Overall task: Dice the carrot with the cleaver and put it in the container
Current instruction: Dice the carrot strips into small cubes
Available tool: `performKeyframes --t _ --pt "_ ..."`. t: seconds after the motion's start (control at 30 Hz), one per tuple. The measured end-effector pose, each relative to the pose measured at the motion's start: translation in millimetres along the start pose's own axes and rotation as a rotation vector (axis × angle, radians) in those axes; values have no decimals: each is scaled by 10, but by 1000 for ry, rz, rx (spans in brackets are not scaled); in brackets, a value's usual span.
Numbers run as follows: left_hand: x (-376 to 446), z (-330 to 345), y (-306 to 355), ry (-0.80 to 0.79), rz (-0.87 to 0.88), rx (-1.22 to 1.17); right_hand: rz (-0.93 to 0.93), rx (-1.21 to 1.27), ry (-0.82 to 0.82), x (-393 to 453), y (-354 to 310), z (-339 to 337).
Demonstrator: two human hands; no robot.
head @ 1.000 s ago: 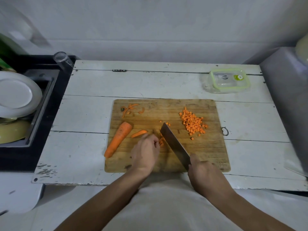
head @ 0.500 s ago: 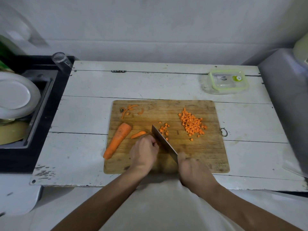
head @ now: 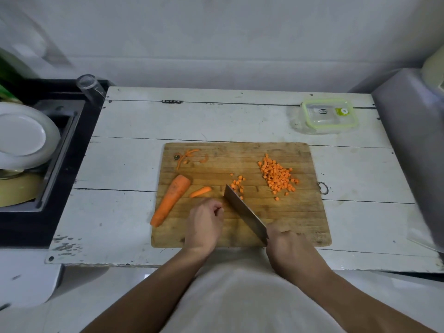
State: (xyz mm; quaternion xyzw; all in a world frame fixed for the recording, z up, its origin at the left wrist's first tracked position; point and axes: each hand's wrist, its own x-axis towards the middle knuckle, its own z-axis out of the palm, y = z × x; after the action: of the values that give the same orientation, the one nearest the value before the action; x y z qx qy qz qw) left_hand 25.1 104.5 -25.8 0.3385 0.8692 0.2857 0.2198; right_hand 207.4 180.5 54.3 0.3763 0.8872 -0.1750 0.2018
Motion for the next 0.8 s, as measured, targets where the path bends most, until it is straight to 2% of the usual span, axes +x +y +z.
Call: performKeyframes --t 0.07,0.17,0.37,0.57,0.63,0.8 --pt "8 26 -18 -3 30 20 -17 -111 -20 30 -49 32" --pt "3 32 -33 9 63 34 -11 -104 -15 85 -82 44" --pt "-40 2 -40 -21 51 14 16 197 111 55 148 7" --pt "33 -76 26 25 -111 -128 69 323 214 72 341 -65" --pt "73 -127 57 45 -60 -98 79 323 244 83 371 -69" --pt "343 -142 224 36 206 103 164 346 229 47 412 -100"
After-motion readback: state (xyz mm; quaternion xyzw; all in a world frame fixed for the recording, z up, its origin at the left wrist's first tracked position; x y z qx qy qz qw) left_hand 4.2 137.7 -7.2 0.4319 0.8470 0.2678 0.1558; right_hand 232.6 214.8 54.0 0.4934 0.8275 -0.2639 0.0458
